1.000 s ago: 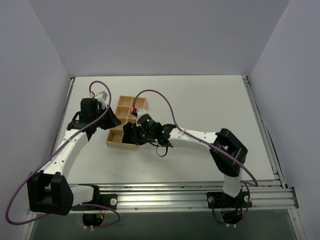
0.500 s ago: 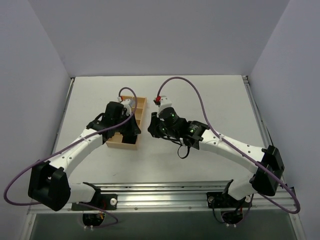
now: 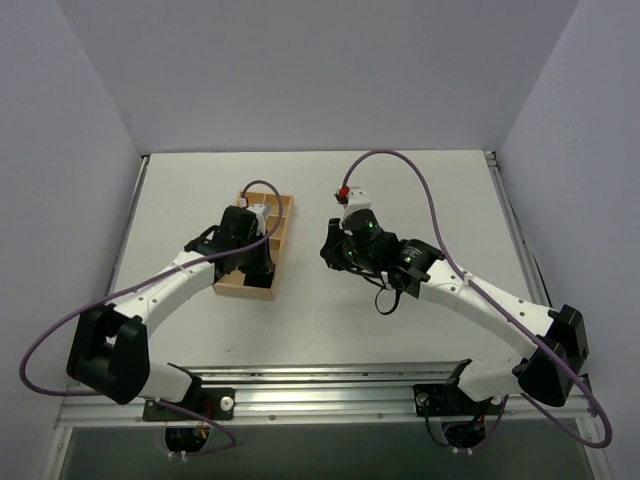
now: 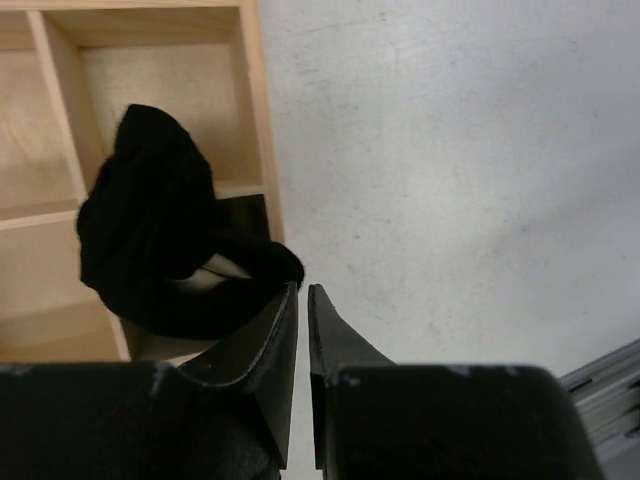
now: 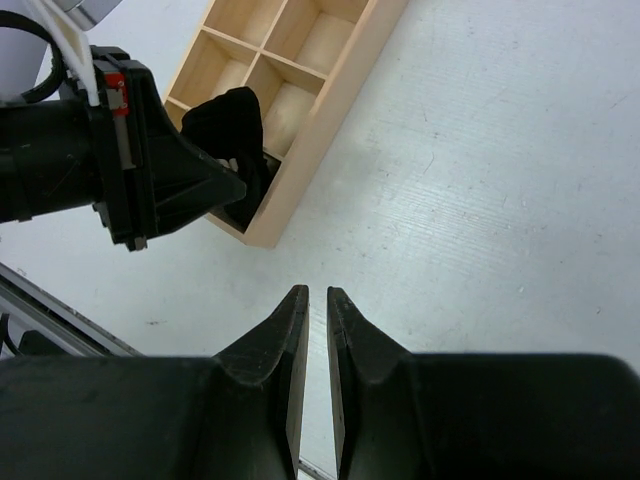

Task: Roll the underwear
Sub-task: Place the rolled underwear into the container

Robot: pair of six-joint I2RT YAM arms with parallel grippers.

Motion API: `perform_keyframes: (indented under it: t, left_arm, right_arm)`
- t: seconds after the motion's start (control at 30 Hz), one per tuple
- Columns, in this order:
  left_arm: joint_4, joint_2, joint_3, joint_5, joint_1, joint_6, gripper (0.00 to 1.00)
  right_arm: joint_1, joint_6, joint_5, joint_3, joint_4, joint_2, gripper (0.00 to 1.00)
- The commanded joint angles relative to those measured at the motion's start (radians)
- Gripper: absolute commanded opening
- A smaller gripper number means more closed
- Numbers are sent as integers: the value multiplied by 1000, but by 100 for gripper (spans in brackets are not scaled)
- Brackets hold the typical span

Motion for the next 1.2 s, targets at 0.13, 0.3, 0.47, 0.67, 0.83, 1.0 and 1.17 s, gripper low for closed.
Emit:
perform_keyframes:
  t: [0.13, 0.3, 0.47, 0.67, 0.83, 1.0, 1.17]
  left_arm:
    - [42, 155, 41, -66, 69, 66, 16]
    - [110, 206, 63, -37, 119, 73, 16]
    - [148, 243, 94, -23, 155, 81, 16]
    - [139, 271, 120, -37, 216, 87, 15]
    - [141, 297, 151, -17, 313, 63, 16]
    - [125, 367, 243, 26, 360, 61, 15]
    - [125, 328, 281, 76, 360, 86, 22]
  right_arm:
    - [-7, -9, 20, 5, -4, -14, 9]
    - [-13, -3, 19, -9, 1, -13, 9]
    - [-12, 0, 17, -14, -11, -22, 9]
    - [-12, -8, 26, -15, -33, -34, 9]
    - [-12, -8, 19, -26, -39, -45, 9]
    - [-10, -9, 17, -34, -56, -60, 10]
    - [-12, -8, 35, -60, -85, -103, 10]
